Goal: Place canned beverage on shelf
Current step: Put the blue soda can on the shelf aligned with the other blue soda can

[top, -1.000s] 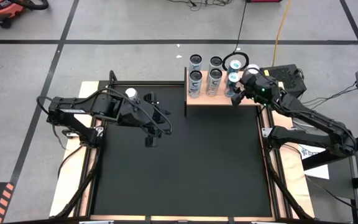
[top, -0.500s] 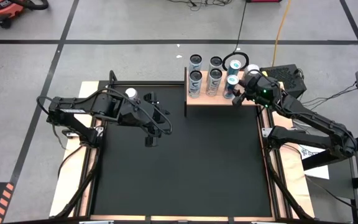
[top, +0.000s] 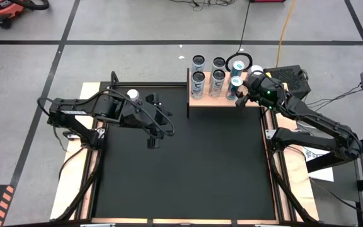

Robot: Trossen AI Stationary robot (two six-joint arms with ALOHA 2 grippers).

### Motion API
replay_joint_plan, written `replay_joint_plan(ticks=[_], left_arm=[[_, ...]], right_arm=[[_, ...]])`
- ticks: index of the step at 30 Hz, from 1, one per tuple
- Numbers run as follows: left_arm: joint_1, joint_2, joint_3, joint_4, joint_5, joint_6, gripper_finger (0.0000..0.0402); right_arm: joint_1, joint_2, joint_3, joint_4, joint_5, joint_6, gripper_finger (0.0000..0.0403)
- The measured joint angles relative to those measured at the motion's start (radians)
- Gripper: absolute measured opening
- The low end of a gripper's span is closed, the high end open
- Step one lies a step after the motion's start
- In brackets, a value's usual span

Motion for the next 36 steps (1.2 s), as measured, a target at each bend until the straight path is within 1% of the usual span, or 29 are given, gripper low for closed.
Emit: replay_joint_plan(ticks=[9, 19, 33, 36], left_arm=[[0.000, 0.000, 0.000, -0.001, 0.000, -0.001, 0.0283], [0.000, 0.000, 0.000, 0.002, 0.000, -0.002, 0.0283], [0.000, 0.000, 0.000, 0.007, 0.000, -0.008, 0.0283], [0.000, 0.000, 0.000, 0.007, 0.000, -0.008, 0.0283]], right_arm=[[0.000, -0.011, 0.000, -0.001, 0.002, -0.006, 0.0228], [0.000, -0.066, -0.003, -0.027, 0.007, -0.008, 0.0228], [0.000, -0.040, -0.002, 0.000, 0.008, -0.009, 0.0229], [0.000, -0.039, -0.002, -0.002, 0.046, -0.008, 0.0229]])
